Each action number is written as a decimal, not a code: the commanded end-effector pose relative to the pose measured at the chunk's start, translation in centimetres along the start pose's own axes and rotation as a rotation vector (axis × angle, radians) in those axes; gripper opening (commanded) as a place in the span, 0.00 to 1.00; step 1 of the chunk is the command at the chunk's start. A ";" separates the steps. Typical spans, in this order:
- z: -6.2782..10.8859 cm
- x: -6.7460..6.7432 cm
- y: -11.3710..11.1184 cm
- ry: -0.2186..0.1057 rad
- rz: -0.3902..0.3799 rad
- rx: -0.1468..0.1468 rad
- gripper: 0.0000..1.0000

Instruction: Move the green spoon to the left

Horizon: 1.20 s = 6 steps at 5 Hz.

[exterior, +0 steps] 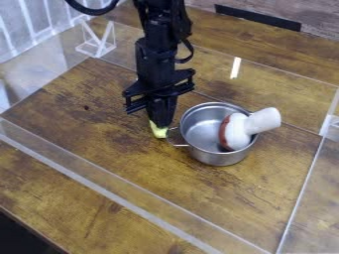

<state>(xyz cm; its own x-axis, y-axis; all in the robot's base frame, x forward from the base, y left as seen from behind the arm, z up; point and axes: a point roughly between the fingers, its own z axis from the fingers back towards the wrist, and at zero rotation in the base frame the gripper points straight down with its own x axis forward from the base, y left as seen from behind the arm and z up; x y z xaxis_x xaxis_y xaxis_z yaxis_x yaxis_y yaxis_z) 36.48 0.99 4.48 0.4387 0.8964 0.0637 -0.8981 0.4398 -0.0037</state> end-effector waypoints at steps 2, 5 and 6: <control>3.3 2.1 0.1 -0.042 0.156 -0.019 0.00; 5.2 3.5 -1.6 -0.037 0.246 -0.021 0.00; 7.2 4.6 -2.0 -0.040 0.253 -0.044 0.00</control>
<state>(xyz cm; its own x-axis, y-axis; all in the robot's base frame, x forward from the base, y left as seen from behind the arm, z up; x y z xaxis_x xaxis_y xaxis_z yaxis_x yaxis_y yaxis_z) 39.62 3.25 8.48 0.2208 0.9730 0.0671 -0.9753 0.2198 0.0231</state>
